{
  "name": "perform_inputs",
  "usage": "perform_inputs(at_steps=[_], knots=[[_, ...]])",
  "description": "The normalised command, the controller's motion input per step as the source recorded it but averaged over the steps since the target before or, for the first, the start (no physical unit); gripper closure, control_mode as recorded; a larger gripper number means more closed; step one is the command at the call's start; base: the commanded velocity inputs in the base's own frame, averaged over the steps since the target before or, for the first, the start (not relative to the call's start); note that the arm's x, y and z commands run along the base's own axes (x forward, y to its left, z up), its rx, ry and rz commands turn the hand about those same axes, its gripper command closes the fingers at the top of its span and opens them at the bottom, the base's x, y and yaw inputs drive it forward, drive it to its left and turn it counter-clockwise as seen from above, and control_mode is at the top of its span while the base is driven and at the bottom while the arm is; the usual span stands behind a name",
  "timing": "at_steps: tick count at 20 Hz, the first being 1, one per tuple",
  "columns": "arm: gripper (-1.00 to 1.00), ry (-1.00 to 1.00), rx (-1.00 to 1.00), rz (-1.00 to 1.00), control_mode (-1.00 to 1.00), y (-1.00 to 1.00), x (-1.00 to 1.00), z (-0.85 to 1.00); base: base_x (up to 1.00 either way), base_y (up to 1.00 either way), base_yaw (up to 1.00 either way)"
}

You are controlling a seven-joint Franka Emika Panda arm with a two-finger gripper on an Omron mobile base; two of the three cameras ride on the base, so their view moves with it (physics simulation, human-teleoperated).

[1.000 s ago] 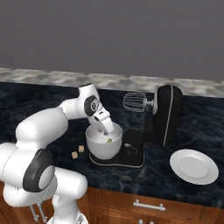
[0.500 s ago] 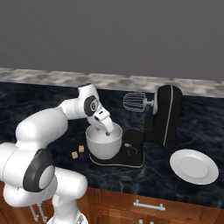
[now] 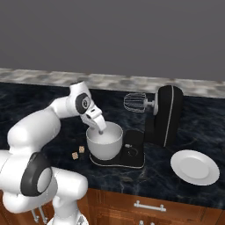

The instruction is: Add butter and sugar cubes to the stand mixer bowl and then turn on the stand mixer to begin making frosting.

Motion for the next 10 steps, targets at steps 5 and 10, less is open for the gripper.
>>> perform_inputs(at_steps=[5, 10], knots=[[-1.00, 0.00, -0.05, 0.00, -1.00, 0.31, -0.19, 0.19, 0.00, 0.00, 0.00], [-1.00, 0.01, -0.04, 0.00, -1.00, 0.36, -0.18, 0.09, 0.00, 0.00, 0.00]])
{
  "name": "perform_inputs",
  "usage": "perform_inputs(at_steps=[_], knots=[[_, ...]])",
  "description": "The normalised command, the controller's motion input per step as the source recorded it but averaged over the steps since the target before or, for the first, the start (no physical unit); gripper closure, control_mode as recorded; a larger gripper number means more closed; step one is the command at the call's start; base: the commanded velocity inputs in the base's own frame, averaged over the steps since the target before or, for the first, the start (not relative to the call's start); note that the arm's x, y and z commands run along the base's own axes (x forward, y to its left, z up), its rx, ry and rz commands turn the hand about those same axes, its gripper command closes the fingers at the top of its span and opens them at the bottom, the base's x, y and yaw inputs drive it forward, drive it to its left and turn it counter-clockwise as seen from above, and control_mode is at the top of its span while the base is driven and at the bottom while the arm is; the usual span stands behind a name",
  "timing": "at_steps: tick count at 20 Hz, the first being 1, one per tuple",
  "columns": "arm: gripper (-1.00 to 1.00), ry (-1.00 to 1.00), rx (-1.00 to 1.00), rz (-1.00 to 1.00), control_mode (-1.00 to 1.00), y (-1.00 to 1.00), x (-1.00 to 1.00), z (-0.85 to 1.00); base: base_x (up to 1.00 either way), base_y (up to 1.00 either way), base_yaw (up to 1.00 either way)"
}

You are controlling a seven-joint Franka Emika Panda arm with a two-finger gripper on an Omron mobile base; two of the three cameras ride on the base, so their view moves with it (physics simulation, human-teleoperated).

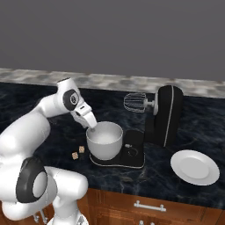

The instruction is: Add butter and sugar cubes to the stand mixer bowl and then turn on the stand mixer to begin making frosting.

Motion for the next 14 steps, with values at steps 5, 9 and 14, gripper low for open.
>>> perform_inputs(at_steps=[5, 9, 14], knots=[[-1.00, 0.09, 0.00, 0.00, -1.00, 0.58, -0.14, 0.00, 0.00, 0.00, 0.00], [-1.00, 0.08, 0.00, 0.00, -1.00, 0.62, -0.16, 0.00, 0.00, 0.00, 0.00], [-1.00, 0.10, 0.00, 0.00, -1.00, 0.58, -0.10, -0.01, 0.00, 0.00, 0.00]])
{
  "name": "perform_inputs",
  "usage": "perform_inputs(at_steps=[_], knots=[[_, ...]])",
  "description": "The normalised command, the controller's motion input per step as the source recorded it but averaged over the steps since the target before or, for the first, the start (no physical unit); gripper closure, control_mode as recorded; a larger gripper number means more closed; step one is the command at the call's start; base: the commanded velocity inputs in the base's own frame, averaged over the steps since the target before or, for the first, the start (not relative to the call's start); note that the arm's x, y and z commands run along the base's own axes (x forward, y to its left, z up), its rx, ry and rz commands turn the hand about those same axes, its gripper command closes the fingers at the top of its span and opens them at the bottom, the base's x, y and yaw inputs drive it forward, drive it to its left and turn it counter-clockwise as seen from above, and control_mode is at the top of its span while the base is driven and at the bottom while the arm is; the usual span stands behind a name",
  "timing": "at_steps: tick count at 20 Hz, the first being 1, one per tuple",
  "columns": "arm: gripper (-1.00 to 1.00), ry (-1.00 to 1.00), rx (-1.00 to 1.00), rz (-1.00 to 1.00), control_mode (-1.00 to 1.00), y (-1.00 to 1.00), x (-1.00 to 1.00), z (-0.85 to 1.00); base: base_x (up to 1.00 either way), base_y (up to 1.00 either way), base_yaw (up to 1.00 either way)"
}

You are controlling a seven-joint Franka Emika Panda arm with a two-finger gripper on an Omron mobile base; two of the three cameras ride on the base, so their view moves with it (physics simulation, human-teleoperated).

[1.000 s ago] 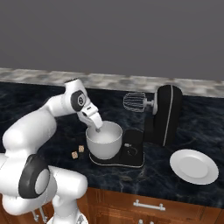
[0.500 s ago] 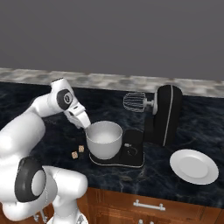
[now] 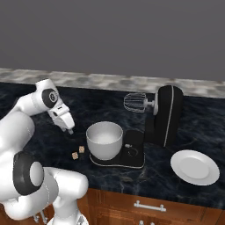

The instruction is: Add butter and sugar cubes to the stand mixer bowl and then turn on the stand mixer to begin making frosting.

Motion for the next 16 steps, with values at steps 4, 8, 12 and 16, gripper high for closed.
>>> perform_inputs(at_steps=[4, 8, 12, 16], knots=[[-1.00, 0.07, 0.00, 0.01, -1.00, 0.20, 0.02, -0.32, 0.00, 0.00, 0.00], [-1.00, 0.00, 0.00, 0.05, -1.00, 0.00, 0.22, -0.52, 0.00, 0.00, 0.00], [-1.00, 0.00, 0.04, 0.09, -1.00, -0.02, 0.29, -0.45, 0.00, 0.00, 0.00], [-1.00, -0.01, 0.09, 0.04, -1.00, -0.11, -0.12, -0.31, 0.00, 0.00, 0.00]])
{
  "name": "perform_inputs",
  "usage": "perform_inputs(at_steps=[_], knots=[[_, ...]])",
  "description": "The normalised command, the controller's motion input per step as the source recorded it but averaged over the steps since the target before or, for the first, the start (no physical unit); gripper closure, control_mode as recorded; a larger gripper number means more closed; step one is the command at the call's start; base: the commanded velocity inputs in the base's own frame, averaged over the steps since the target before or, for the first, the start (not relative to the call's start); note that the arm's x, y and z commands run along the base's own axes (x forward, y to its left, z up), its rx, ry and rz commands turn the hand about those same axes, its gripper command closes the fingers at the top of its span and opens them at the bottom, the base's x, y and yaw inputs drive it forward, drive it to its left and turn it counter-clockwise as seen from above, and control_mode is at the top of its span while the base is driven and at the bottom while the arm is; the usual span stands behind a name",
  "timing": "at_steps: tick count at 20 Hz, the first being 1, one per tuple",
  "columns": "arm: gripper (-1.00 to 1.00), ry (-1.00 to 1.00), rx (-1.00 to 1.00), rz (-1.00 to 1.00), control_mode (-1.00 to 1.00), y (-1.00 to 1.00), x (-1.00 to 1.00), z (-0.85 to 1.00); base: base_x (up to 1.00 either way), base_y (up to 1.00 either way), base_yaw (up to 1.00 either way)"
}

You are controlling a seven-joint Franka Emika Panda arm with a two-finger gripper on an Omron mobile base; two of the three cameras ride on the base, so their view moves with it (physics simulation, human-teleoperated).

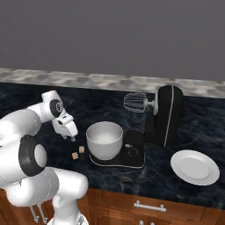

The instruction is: Add butter and sugar cubes to the stand mixer bowl and then turn on the stand mixer to begin making frosting.

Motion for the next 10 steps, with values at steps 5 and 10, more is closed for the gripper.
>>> perform_inputs(at_steps=[5, 10], knots=[[-1.00, -0.02, 0.11, 0.00, -1.00, -0.10, -0.37, -0.36, 0.00, 0.00, 0.00], [-1.00, -0.01, 0.07, 0.00, -1.00, -0.03, -0.09, -0.38, 0.00, 0.00, 0.00]])
